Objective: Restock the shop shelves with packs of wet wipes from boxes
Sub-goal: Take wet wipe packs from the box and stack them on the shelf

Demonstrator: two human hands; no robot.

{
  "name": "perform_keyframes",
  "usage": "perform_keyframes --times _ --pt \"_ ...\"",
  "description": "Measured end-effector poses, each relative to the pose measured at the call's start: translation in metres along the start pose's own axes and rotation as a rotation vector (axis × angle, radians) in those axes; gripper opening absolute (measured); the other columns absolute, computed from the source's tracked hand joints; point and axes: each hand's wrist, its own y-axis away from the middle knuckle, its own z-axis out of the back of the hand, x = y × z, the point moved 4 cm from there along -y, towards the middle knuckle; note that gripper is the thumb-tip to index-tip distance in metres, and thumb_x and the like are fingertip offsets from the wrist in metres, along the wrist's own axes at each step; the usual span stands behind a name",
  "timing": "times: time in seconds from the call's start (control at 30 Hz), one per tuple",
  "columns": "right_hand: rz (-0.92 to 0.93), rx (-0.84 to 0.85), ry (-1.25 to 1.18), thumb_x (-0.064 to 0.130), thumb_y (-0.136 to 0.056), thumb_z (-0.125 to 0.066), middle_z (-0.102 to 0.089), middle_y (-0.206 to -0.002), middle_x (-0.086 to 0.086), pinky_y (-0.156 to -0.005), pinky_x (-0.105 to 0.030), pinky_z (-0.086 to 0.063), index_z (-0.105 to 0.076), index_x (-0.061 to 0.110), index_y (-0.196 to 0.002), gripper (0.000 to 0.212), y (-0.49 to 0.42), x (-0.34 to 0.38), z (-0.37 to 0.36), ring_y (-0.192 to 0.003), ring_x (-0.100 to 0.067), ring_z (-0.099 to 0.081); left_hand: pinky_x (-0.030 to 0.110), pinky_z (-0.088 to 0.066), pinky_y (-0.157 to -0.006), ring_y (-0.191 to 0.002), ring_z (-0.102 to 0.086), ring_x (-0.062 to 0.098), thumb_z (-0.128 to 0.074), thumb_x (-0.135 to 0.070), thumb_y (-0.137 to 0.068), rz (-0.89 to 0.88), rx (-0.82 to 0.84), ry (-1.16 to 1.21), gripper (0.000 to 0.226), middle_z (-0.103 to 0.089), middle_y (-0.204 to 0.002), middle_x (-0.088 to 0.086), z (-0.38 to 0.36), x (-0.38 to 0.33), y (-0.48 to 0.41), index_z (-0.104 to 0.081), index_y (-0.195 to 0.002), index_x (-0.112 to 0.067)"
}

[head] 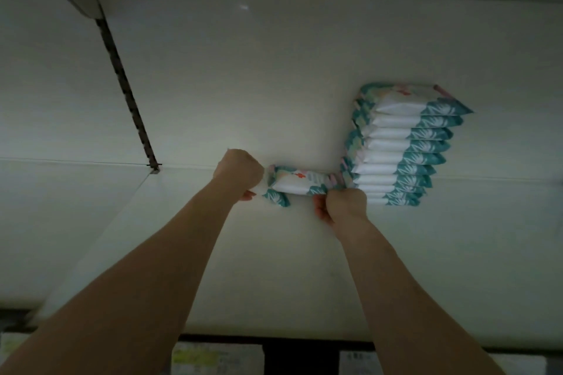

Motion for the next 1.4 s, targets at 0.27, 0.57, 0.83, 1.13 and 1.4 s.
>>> perform_keyframes --times 0.27,0.57,0.83,1.13,1.4 --pt "0.013 0.073 0.1 -0.003 -0.092 -0.044 -0.061 -0.06 -0.007 -0.036 -0.02 -0.042 -0.058 0.017 -0.11 0.03 0.005 0.001 -0.001 -0.042 -0.014 -0.054 0.033 -0.055 -0.056 -0.09 -0.06 0.028 -0.048 -0.012 -0.094 -0.136 -0.264 0.122 0.048 -0.055 -0.128 0.015 0.032 0.012 -0.002 -0.041 -0.141 -0.018" --pt "0.097 0.107 0.189 0.005 -0.094 -0.048 -0.061 -0.061 -0.007 -0.037 -0.018 -0.042 -0.057 0.015 -0.12 0.029 0.017 0.001 0.002 -0.038 -0.008 -0.051 0.033 -0.055 -0.068 -0.089 -0.058 0.02 -0.046 -0.01 -0.095 -0.155 -0.354 0.474 0.055 -0.054 -0.114 0.003 0.037 0.02 0.013 -0.028 -0.145 -0.023" --pt "0.139 0.207 0.106 0.025 -0.097 -0.049 -0.065 -0.088 -0.008 -0.044 -0.02 -0.047 -0.056 0.013 -0.111 0.019 0.037 0.026 -0.011 -0.057 -0.011 -0.06 0.031 -0.052 -0.053 -0.089 -0.061 0.024 -0.055 -0.005 -0.09 0.066 0.159 0.661 0.052 -0.059 -0.117 0.011 -0.006 0.009 0.016 -0.041 -0.138 -0.017" --pt "0.452 0.158 0.846 0.015 -0.091 -0.054 -0.057 -0.125 -0.008 -0.097 -0.033 -0.044 -0.06 0.016 -0.118 0.027 0.028 0.031 -0.005 -0.113 -0.027 -0.055 0.021 -0.044 -0.071 -0.095 -0.053 0.018 -0.065 -0.006 -0.087 -0.199 0.173 0.066 0.053 -0.055 -0.131 0.012 -0.028 -0.015 0.011 -0.05 -0.137 -0.012" --pt "0.636 0.134 1.192 0.001 -0.085 -0.055 -0.03 -0.142 -0.016 -0.1 -0.041 -0.043 -0.047 0.01 -0.128 0.044 0.028 0.022 -0.012 -0.125 -0.036 -0.042 0.034 -0.056 -0.071 -0.097 -0.058 0.03 -0.055 -0.001 -0.091 -0.044 0.287 0.098 0.045 -0.053 -0.126 0.017 -0.031 -0.004 0.008 -0.052 -0.134 -0.013"
